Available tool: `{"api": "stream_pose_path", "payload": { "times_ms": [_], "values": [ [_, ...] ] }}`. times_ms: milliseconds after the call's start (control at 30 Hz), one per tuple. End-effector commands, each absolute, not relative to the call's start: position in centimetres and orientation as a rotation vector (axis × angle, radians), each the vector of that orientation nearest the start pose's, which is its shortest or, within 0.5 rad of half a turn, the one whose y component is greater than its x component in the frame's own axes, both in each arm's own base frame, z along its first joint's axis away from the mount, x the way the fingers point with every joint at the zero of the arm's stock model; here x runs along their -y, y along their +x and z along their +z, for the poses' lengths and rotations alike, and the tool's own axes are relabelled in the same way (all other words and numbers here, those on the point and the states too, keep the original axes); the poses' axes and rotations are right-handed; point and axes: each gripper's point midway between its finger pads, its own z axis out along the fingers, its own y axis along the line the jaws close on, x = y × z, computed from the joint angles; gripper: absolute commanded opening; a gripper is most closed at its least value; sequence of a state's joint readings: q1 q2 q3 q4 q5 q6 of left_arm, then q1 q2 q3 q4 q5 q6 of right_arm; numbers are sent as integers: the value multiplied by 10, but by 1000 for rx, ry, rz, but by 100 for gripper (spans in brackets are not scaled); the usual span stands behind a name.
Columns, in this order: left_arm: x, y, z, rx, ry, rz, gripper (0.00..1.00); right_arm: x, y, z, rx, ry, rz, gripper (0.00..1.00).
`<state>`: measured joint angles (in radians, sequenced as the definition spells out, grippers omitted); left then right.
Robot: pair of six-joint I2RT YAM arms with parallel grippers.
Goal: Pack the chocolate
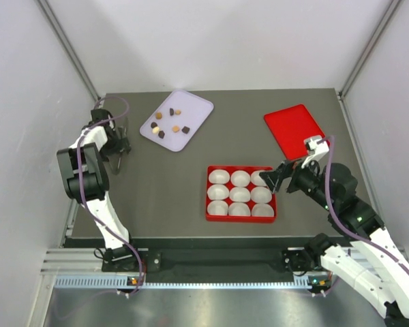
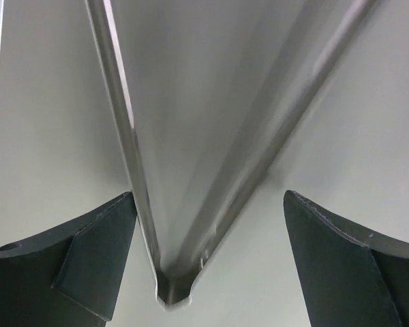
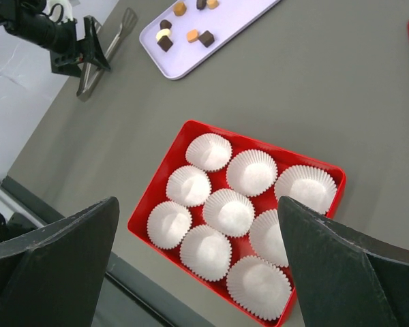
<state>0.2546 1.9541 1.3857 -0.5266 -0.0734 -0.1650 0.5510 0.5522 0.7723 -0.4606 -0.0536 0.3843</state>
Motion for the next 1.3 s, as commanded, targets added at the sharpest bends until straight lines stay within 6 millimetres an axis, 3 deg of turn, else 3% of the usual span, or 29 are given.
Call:
{"api": "stream_pose_path", "payload": {
  "times_ms": [0,300,400,533,667,733,967,1067,1267],
  "values": [
    [-126,441,33,-2596,-540,129,92,-153,208,284,-1789,-196,704,100],
    [-137,442,23,-2625,-567,187,88,-148,213,281,-1767,-172,676,100],
    [-130,439,27,-2629,-587,157,81,-151,214,280,-1770,-175,687,100],
    [-121,431,50,-2563,-610,130,76,-155,211,285,-1768,-188,715,100],
    [-107,408,47,-2577,-663,79,63,-159,207,286,-1770,-180,754,100],
    [-101,402,50,-2575,-657,68,62,-161,205,285,-1777,-181,775,100],
    [-82,390,37,-2614,-646,48,66,-165,195,282,-1784,-155,851,100],
    [-87,389,32,-2633,-630,88,78,-162,191,286,-1767,-146,861,100],
    [-95,389,24,-2657,-611,139,84,-159,187,295,-1738,-128,875,100]
  ]
}}
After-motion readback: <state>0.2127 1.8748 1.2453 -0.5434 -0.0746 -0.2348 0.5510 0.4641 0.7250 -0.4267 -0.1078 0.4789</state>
